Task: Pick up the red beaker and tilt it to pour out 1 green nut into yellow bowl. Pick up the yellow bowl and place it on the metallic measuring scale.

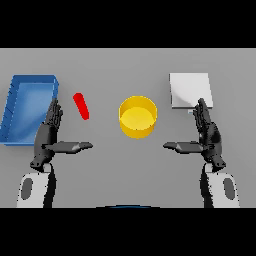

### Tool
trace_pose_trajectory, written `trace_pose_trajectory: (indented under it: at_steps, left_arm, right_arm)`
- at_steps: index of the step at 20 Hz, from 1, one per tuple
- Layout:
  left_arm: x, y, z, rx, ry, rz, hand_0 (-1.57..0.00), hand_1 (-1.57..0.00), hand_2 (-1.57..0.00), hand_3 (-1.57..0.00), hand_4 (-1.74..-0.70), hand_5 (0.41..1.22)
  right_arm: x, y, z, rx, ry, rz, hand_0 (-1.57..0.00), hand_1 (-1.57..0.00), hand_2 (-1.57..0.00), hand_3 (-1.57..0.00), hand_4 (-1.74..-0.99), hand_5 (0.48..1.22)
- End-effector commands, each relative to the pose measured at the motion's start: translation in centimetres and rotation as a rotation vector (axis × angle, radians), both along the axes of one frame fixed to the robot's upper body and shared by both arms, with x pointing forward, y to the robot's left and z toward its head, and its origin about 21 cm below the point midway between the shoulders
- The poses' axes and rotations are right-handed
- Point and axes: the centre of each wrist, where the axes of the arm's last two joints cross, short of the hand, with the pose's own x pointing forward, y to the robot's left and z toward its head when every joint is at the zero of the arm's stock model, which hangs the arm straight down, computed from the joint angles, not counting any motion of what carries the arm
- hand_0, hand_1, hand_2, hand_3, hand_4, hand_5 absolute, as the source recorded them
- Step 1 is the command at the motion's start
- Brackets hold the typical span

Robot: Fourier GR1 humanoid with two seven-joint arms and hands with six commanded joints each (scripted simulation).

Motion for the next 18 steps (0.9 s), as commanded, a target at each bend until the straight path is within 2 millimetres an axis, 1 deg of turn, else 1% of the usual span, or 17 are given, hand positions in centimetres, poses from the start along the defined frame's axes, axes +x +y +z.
trace_pose_trajectory:
  at_steps: [1,6,7,8,9,10,11,12,13,14,15,18]
  left_arm:
    - [-0.1,0.1,0.0,-0.001,-0.001,0.001,0.0,0.0,0.0,0.0,-1.14,0.66]
    - [-0.9,0.6,-0.3,-0.001,0.001,0.005,0.0,0.0,0.0,0.0,-1.14,0.66]
    - [-2.0,0.9,0.4,0.083,-0.046,-0.028,0.0,0.0,0.0,0.0,-1.14,0.66]
    - [-3.0,1.0,0.9,0.127,-0.08,-0.053,0.0,0.0,0.0,0.0,-1.14,0.66]
    - [-3.6,0.4,1.7,0.154,-0.093,-0.073,0.0,0.0,0.0,0.0,-1.14,0.66]
    - [-4.1,0.5,2.0,0.176,-0.081,-0.085,0.0,0.0,0.0,0.0,-1.14,0.662]
    - [-4.1,0.4,2.4,0.194,-0.068,-0.095,0.0,0.0,0.0,0.0,-1.14,0.66]
    - [-4.3,0.1,2.4,0.198,-0.051,-0.098,0.0,0.0,0.0,0.0,-1.14,0.657]
    - [-4.3,0.3,2.5,0.202,-0.037,-0.1,0.0,0.0,0.0,0.0,-1.14,0.655]
    - [-4.2,0.0,2.4,0.199,-0.013,-0.112,0.0,0.0,0.0,0.0,-1.14,0.652]
    - [-3.7,-0.2,2.5,0.202,0.0,-0.107,0.0,0.0,0.0,0.0,-1.14,0.65]
    - [-2.2,-0.4,1.5,0.208,0.037,-0.111,0.0,0.0,0.0,0.0,-1.14,0.647]
  right_arm:
    - [0.0,0.0,0.0,0.001,0.0,-0.001,0.0,0.0,0.0,0.0,-1.071,0.578]
    - [0.3,0.1,-0.1,0.001,0.009,0.0,0.0,0.0,0.0,0.0,-1.071,0.578]
    - [-0.5,-0.3,0.5,-0.154,-0.083,0.002,0.0,0.0,0.0,0.0,-1.071,0.578]
    - [-1.1,-0.3,0.7,-0.242,-0.134,0.013,0.0,0.0,0.0,0.0,-1.072,0.577]
    - [-1.5,0.0,1.0,-0.295,-0.159,0.026,0.0,0.0,0.0,0.0,-1.066,0.576]
    - [-2.0,0.4,1.1,-0.324,-0.164,0.033,0.0,0.0,0.0,0.0,-1.064,0.577]
    - [-2.1,0.2,1.4,-0.339,-0.163,0.029,0.0,0.0,0.0,0.0,-1.071,0.581]
    - [-2.3,0.4,1.2,-0.338,-0.157,0.038,0.0,0.0,0.0,0.0,-1.084,0.585]
    - [-2.1,0.7,1.4,-0.319,-0.158,0.053,0.0,0.0,0.0,0.0,-1.103,0.592]
    - [-2.0,0.7,1.5,-0.32,-0.149,0.052,0.0,0.0,0.0,0.0,-1.118,0.6]
    - [-2.5,1.0,1.3,-0.311,-0.154,0.068,0.0,0.0,0.0,0.0,-1.131,0.607]
    - [-1.9,0.6,1.6,-0.28,-0.158,0.08,0.0,0.0,0.0,0.0,-1.18,0.627]
